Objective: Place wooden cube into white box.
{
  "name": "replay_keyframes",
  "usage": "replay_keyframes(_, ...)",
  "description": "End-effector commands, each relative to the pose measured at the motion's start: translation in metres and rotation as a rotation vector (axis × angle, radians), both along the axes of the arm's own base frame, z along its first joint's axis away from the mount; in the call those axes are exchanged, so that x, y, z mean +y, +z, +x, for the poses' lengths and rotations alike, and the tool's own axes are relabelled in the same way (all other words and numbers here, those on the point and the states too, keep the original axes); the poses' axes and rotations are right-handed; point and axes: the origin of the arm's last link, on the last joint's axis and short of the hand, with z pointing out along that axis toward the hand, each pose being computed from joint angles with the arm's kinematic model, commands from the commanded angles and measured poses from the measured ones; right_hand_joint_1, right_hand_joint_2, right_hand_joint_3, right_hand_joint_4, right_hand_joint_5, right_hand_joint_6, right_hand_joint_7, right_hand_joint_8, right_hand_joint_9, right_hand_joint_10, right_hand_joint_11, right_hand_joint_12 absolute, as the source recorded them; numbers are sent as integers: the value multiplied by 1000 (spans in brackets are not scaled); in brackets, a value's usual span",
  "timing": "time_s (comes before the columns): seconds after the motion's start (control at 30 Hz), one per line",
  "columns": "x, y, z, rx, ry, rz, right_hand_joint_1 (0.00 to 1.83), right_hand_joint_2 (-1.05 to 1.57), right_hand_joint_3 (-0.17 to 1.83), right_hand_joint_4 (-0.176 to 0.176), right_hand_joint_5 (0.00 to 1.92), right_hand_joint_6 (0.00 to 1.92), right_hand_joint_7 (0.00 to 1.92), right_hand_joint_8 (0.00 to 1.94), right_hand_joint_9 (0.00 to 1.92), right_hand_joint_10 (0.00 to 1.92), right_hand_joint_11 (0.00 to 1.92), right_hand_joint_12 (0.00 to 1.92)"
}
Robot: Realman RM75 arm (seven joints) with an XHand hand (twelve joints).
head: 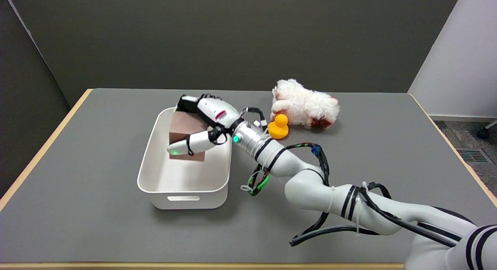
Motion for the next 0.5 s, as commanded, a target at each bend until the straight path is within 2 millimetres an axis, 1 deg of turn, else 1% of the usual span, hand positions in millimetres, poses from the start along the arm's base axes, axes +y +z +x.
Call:
replay_keyframes(0.03, 17, 24, -84, -50, -283, -96, 1175, 1238, 149, -176, 457, 1494, 812, 1493, 839, 1446, 770, 1921)
replay_keyframes(0.13, 18, 29, -86, -50, -281, -108, 1174, 1240, 147, -176, 454, 1496, 810, 1495, 841, 1446, 758, 1921)
replay_keyframes(0.27, 16, 32, -83, -52, -267, -116, 1175, 1239, 149, -176, 457, 1495, 812, 1494, 841, 1447, 758, 1921)
replay_keyframes(0.33, 15, 33, -82, -51, -261, -118, 1182, 1256, 88, -176, 475, 1468, 826, 1462, 875, 1348, 724, 1921)
replay_keyframes(0.43, 14, 35, -79, -47, -253, -118, 1175, 1237, 150, -176, 457, 1496, 813, 1491, 841, 1447, 762, 1921)
replay_keyframes(0.5, 14, 37, -77, -44, -248, -117, 1175, 1237, 151, -176, 458, 1496, 813, 1491, 841, 1448, 765, 1921)
